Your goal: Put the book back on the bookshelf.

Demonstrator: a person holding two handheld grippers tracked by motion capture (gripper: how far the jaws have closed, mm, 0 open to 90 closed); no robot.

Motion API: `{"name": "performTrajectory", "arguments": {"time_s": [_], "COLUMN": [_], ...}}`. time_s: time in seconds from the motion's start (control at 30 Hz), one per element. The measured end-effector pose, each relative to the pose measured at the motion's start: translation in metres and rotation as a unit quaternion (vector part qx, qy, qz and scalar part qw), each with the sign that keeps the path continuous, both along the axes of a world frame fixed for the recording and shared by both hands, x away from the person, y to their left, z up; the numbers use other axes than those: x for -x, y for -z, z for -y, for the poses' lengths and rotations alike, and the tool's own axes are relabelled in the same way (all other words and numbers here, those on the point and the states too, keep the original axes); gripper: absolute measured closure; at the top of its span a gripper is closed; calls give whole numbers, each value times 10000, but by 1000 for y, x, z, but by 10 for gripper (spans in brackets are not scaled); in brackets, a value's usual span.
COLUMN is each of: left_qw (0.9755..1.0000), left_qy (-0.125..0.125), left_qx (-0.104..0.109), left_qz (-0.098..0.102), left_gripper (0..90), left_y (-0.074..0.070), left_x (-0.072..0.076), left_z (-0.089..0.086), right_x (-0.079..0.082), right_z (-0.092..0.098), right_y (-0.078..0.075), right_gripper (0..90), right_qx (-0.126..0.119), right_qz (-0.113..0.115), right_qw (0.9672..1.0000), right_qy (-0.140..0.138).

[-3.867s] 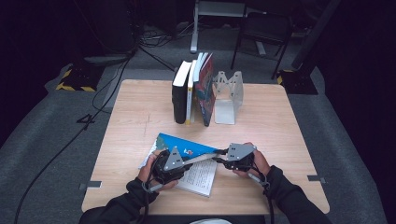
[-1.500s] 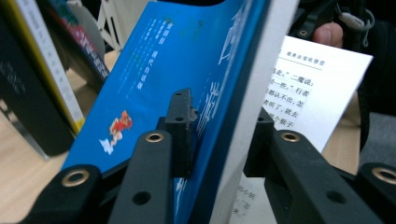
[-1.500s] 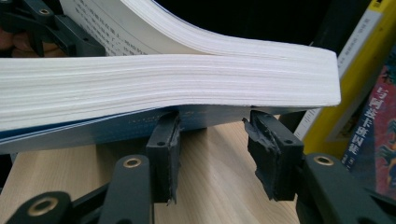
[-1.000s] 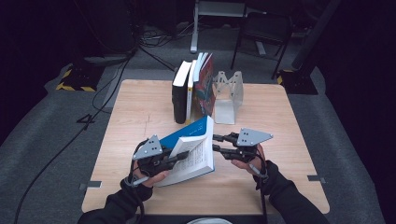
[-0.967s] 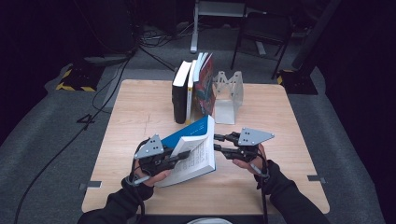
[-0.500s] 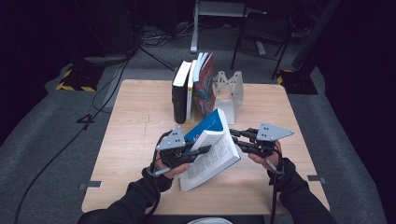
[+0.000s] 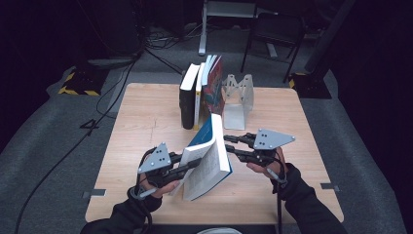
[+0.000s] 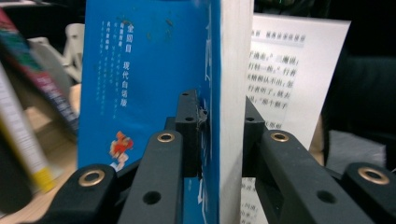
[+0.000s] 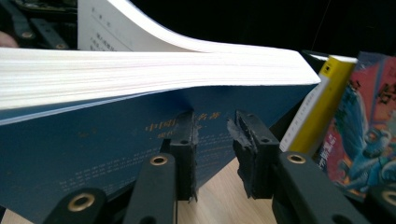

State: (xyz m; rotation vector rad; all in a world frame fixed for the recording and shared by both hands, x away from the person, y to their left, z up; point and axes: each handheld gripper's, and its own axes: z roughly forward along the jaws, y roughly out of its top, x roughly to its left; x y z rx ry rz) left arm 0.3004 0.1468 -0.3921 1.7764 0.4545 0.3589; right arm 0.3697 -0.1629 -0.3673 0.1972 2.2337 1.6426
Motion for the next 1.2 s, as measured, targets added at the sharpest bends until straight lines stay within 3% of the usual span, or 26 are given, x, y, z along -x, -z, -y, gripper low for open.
{"name": "performTrajectory", "arguments": {"time_s": [0.23, 0.33, 0.43, 0.47, 0.57, 0.6, 0.63, 0.73, 0.77, 0.83, 1.0, 1.07, 1.2], "left_qw": [9988, 9976, 9963, 9958, 9955, 9955, 9929, 9921, 9893, 9879, 9896, 9906, 9935], "left_qy": [-477, -537, -600, -599, -513, -513, -439, -473, -628, -693, -659, -611, -482], "left_qx": [-104, -424, -598, -678, -760, -760, -1088, -1140, -1285, -1338, -1224, -1159, -879], "left_qz": [-12, -134, -175, -156, -228, -228, -180, -220, -297, -356, -361, -397, -540], "left_gripper": [664, 552, 539, 540, 548, 588, 621, 668, 680, 671, 589, 576, 672], "left_y": [14, 26, 33, 37, 40, 40, 41, 42, 45, 48, 51, 51, 50], "left_x": [19, 25, 29, 30, 27, 27, 23, 21, 17, 15, 11, 10, 5], "left_z": [-15, -15, -14, -14, -13, -13, -14, -18, -19, -18, -14, -15, -17], "right_x": [5, 8, 8, 6, 3, 1, -1, -3, -3, -2, 2, 2, 3], "right_z": [-23, -31, -35, -40, -42, -44, -45, -45, -44, -44, -49, -49, -48], "right_y": [-7, -5, -2, 4, 11, 17, 21, 25, 27, 27, 27, 29, 30], "right_gripper": [597, 557, 528, 504, 468, 458, 454, 444, 444, 445, 446, 445, 445], "right_qx": [103, 164, 283, 444, 528, 618, 623, 595, 503, 465, 508, 429, 357], "right_qz": [22, 4, -36, -123, -272, -343, -404, -468, -417, -414, -284, -355, -370], "right_qw": [9999, 9998, 9994, 9987, 9980, 9973, 9970, 9970, 9977, 9979, 9982, 9984, 9985], "right_qy": [-86, -150, -212, -209, -237, -222, -204, -177, -163, -183, -121, -134, -163]}}
